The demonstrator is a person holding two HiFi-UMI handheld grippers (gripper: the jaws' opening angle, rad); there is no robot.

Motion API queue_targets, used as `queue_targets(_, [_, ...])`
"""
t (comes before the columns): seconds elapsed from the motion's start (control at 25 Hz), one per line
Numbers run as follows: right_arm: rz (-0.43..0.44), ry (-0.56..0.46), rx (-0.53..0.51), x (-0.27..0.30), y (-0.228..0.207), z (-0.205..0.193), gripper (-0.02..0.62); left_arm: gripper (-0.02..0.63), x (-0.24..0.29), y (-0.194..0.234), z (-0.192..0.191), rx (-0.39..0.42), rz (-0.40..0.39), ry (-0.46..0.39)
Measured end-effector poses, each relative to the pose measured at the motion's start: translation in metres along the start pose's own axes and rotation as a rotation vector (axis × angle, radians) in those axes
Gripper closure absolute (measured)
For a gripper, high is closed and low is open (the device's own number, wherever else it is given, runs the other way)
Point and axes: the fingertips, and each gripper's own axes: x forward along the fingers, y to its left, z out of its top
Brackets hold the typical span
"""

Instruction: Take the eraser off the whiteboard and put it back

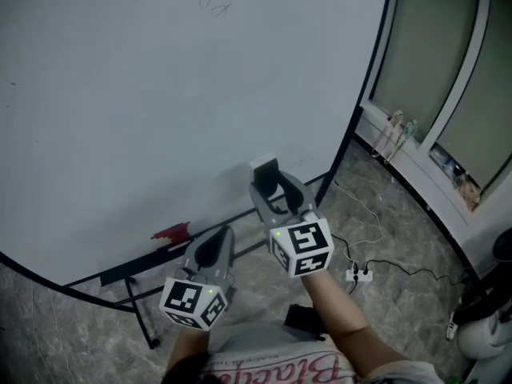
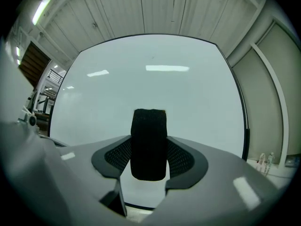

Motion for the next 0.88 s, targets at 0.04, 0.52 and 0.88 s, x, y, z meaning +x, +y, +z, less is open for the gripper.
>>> queue_targets(0.04, [-0.001,0.001,-0.003,0.008,-0.004,0.0,0.37,0.606,0.0,0.001,0.001,0.0,0.005,-0.001])
queue_targets(0.52, [-0.056,-0.021,-0.035,0.076,-0.024,0.027,0.368,0.606,-0.006,0.021,0.002,-0.016,0.064,0.003])
queue_targets(0.88, [-0.057,-0.027,-0.06,0.078,-0.023,0.03,0.362,0.607,-0.004,0.02,0.003,-0.015,0.057,0.008])
